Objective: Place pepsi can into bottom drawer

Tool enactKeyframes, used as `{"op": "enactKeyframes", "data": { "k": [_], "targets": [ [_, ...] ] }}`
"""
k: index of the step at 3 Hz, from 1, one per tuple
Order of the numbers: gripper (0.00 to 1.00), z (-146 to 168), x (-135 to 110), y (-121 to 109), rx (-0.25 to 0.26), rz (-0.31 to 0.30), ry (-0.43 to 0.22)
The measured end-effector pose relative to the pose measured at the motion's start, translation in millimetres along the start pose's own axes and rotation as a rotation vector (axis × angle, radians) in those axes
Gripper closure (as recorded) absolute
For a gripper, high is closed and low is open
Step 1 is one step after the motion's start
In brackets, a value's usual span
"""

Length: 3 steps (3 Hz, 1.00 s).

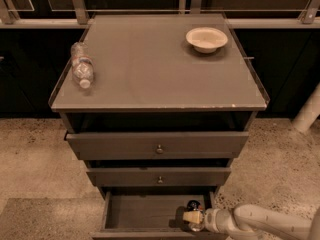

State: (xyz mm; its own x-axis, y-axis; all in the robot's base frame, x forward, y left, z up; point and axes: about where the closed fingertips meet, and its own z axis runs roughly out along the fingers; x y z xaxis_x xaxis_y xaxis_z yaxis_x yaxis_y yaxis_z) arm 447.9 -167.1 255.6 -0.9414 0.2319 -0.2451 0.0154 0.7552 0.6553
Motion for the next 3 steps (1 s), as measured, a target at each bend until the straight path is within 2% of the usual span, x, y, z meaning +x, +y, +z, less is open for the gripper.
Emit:
{"op": "enactKeyframes", "data": {
  "k": [1, 2, 3],
  "targets": [
    [1.00, 23, -14, -9, -0.040, -0.008, 0.041],
    [1.00, 45, -21, -13, -0.058, -0.026, 0.084],
    [1.00, 62, -22, -18, -0.047, -0.041, 0.117]
  ]
}}
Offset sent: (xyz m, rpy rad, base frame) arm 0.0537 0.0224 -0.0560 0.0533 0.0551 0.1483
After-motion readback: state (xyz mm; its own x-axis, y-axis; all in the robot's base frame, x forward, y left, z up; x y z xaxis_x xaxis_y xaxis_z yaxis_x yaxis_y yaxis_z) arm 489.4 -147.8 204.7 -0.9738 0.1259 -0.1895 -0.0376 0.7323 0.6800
